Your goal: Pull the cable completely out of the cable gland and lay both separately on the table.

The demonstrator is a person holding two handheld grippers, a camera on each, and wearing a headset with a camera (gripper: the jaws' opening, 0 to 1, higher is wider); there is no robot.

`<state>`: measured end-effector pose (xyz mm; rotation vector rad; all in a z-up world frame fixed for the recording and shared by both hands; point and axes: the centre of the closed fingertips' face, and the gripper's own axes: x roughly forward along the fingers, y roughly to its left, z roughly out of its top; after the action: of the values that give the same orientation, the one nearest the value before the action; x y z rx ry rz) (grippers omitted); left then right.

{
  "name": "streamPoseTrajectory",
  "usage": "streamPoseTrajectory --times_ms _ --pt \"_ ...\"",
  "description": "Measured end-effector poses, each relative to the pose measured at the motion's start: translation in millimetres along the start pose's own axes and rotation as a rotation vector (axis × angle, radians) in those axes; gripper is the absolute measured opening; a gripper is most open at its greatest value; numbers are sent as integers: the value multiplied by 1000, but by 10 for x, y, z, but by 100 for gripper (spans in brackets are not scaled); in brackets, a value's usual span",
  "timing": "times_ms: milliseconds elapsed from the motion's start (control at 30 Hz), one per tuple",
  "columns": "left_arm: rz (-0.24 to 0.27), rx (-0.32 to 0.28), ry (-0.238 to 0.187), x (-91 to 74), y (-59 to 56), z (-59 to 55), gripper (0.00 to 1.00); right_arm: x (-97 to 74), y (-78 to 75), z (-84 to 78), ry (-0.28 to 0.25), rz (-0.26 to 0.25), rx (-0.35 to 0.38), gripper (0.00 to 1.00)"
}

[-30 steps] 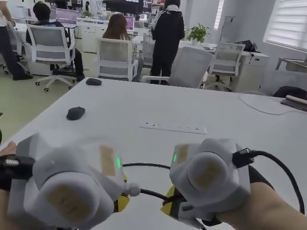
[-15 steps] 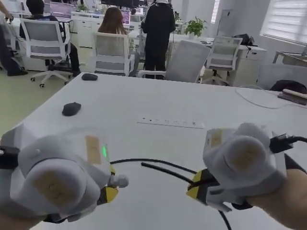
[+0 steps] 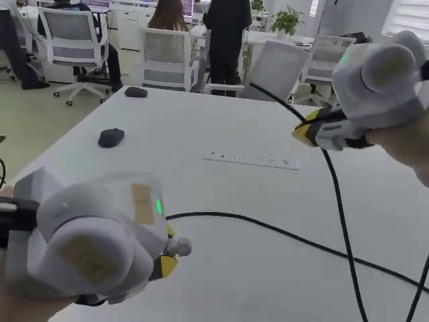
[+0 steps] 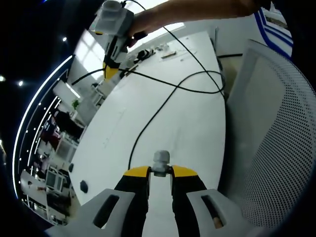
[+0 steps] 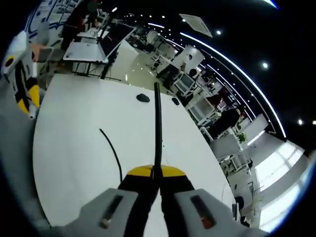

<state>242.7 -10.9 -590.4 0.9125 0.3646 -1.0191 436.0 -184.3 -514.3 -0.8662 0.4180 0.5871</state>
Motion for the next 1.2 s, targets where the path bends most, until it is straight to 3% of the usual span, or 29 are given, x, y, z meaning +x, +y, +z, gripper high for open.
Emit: streamPoseTrajectory --times_ms 67,167,300,333,433,600,700,733,767,867,900,967,1000,1100,1200 --pt "-9 2 -1 27 -38 5 17 234 -112 -122 27 7 11 2" --pt "-36 -16 -12 66 -122 15 17 613 -444 -472 123 -50 13 2" --pt "-66 -47 -18 117 -201 -23 17 967 -686 -975 227 -92 169 3" --pt "-74 -58 -19 126 -213 -38 17 994 -702 -1030 238 -96 179 3" --pt "-96 -77 -22 149 -246 -82 17 1162 -716 -1394 314 -99 238 3" --pt "-126 -84 -27 155 -241 -91 17 1339 -604 -1666 346 -79 250 3" --pt "-147 -103 -54 169 -240 -35 17 1389 -540 -1776 389 -55 235 5" --pt "-156 -105 -56 183 -248 -24 17 1393 -520 -1818 422 -34 180 6" --pt "-163 -102 -55 197 -257 -19 17 1397 -539 -1824 433 -35 127 9" --pt "-176 -88 -53 216 -253 1 17 1350 -487 -1739 398 -14 170 16" --pt "-197 -107 -75 216 -260 54 17 1303 -474 -1699 391 -7 165 17" --pt "-229 -155 -158 200 -257 244 17 1224 -418 -1558 343 10 149 18" --pt "-239 -149 -166 189 -248 281 17 1175 -384 -1507 334 22 142 19" --pt "-250 -137 -194 182 -193 407 17 967 -211 -1246 249 70 145 20" --pt "-286 -147 -239 207 -150 550 17 619 31 -967 144 113 189 21"
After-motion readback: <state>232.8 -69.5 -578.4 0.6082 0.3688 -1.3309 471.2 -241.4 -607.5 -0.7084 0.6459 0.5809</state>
